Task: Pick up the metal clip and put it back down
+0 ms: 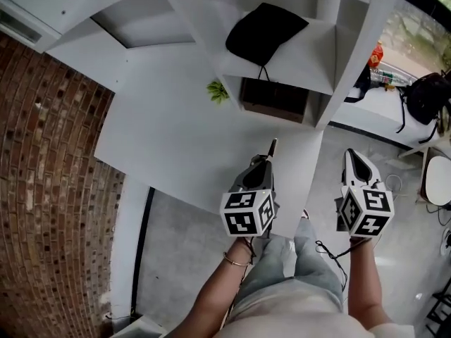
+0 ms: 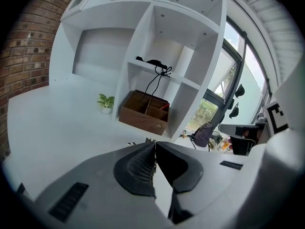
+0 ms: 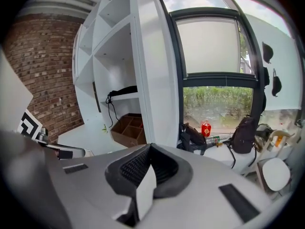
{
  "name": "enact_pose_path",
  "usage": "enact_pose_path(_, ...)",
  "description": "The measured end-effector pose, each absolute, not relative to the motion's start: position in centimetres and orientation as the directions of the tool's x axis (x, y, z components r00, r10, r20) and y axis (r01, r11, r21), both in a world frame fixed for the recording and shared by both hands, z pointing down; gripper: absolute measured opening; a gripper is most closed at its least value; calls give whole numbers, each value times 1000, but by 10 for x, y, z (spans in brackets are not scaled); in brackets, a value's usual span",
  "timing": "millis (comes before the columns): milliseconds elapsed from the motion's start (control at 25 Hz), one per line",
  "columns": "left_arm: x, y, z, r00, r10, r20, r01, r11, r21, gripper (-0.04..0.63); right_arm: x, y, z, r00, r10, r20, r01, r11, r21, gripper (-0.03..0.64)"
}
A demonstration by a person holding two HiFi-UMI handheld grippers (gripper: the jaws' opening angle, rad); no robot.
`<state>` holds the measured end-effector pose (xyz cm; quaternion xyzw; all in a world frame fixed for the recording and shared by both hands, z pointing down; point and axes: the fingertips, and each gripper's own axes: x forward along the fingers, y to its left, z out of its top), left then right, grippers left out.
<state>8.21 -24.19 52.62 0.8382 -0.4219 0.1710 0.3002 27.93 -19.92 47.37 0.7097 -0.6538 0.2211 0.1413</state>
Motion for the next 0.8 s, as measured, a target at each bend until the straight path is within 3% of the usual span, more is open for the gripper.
enact_pose_path(800, 106, -234, 572, 642, -520, 563, -766, -450, 459, 15, 283, -188, 528, 41, -811, 583, -985, -131, -113, 2)
